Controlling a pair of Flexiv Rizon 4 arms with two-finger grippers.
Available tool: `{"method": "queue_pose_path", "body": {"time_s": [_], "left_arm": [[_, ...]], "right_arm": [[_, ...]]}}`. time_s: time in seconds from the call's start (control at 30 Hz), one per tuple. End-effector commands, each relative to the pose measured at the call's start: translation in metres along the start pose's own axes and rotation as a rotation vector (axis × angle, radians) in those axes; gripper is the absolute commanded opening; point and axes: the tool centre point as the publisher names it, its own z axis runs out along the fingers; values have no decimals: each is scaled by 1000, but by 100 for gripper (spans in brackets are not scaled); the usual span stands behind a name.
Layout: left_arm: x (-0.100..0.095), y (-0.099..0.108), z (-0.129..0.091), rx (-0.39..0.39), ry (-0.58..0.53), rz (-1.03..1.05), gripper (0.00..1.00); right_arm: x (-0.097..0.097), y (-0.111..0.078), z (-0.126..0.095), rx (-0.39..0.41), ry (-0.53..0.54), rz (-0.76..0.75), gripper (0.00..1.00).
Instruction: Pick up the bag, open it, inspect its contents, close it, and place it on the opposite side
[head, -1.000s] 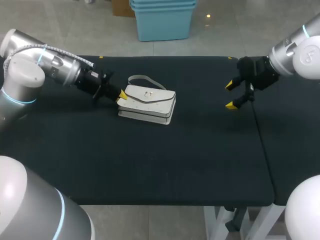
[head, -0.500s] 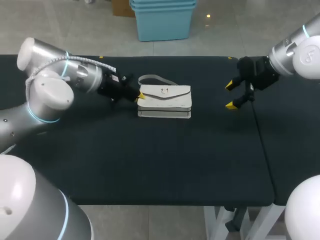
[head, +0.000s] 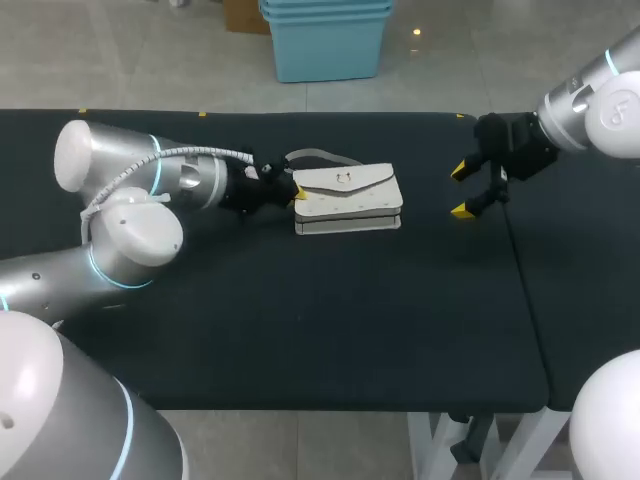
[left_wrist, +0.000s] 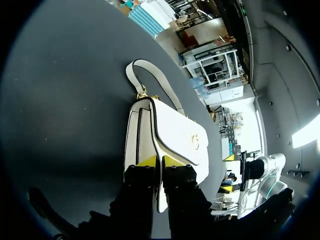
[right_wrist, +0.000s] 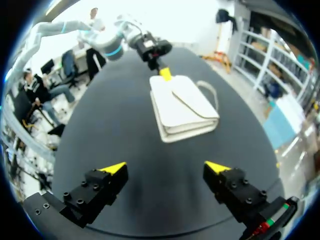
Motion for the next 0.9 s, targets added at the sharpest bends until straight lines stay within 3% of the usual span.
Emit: {"method": "queue_pose_path", "body": {"time_s": [0.03, 0.2, 0.4, 0.87, 0.9], "left_arm": [[-3, -4, -3, -129, 35, 10, 0], [-1, -3, -9, -210, 39, 34, 0], [1, 9, -7, -233, 35, 47, 0], [6, 12, 12, -188, 33, 27, 0], [6, 13, 13, -196, 33, 25, 16]], "right_arm": [[0, 0, 0, 0, 0, 0, 100], [0, 0, 0, 0, 0, 0, 100], [0, 0, 0, 0, 0, 0, 100], [0, 0, 0, 0, 0, 0, 100], [0, 0, 0, 0, 0, 0, 100]]}}
